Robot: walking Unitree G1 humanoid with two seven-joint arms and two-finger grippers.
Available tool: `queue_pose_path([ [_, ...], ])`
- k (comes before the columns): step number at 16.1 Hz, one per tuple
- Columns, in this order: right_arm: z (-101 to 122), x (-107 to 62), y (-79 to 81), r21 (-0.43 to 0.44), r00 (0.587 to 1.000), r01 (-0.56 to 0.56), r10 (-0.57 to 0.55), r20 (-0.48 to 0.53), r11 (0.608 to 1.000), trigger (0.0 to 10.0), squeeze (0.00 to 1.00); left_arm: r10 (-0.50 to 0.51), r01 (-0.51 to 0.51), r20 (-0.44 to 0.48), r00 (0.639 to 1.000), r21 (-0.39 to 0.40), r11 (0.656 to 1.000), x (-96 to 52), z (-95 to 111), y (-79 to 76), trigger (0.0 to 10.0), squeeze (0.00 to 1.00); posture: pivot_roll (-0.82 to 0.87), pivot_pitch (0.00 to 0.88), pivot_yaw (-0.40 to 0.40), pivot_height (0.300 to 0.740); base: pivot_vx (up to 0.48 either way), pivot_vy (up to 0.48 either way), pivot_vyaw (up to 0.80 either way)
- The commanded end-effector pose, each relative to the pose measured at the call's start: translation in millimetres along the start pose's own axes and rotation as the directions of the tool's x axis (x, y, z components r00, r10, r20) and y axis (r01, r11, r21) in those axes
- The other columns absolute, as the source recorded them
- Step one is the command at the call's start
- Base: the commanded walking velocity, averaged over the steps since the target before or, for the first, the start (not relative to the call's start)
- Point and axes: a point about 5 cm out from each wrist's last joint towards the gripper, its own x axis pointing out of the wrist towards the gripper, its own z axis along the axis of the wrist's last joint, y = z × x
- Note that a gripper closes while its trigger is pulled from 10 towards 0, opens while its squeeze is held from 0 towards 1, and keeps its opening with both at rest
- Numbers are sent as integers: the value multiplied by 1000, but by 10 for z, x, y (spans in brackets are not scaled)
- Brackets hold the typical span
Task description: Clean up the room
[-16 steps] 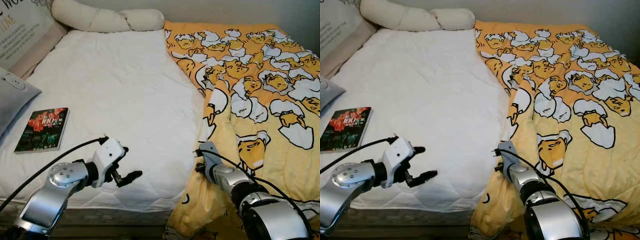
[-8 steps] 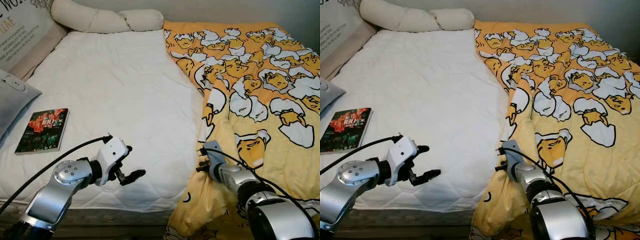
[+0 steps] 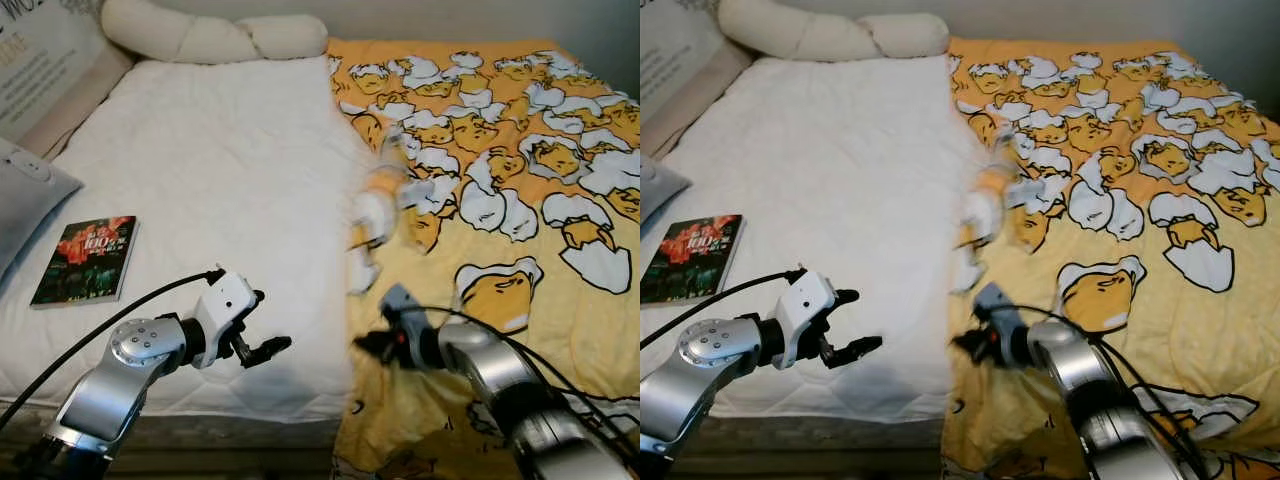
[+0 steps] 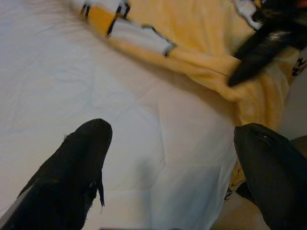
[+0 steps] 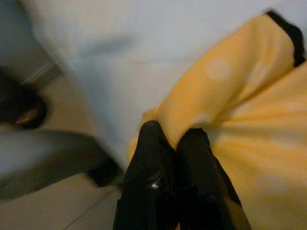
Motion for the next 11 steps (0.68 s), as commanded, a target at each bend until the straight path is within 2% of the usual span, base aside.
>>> queue_pose_path([
  [1, 140, 5, 92, -42, 995, -87, 88, 37, 995, 0, 0, -2, 2, 1, 1000, 15, 1000, -1, 18, -8, 10000, 110, -53, 0, 29, 740, 0, 0, 0],
  [3, 129, -87, 277, -87, 975, -221, 222, 10, 971, 0, 0, -4, 4, -4, 1000, 8, 1000, -31, -15, -37, 10000, 114, -52, 0, 24, 740, 0, 0, 0],
  [4, 101, -117, 317, -97, 970, -242, 242, -11, 965, 0, 0, -5, 5, -7, 1000, 6, 1000, -35, -27, -50, 10000, 106, -52, 0, 24, 740, 0, 0, 0],
  [8, 43, -162, 393, -90, 972, -234, 230, -48, 968, 0, 0, -21, 21, -7, 1000, 4, 1000, -11, -20, -87, 10000, 110, -54, 0, 28, 740, 0, 0, 0],
  [10, -59, -124, 355, -108, 981, -168, 156, -114, 980, 0, 0, -27, 27, -8, 1000, 6, 1000, -2, -17, -92, 10000, 106, -57, 0, 30, 740, 0, 0, 0],
  [11, -80, -101, 355, -97, 983, -151, 140, -116, 984, 0, 0, -28, 28, -9, 1000, 7, 1000, 1, -17, -93, 10000, 110, -56, 0, 30, 740, 0, 0, 0],
])
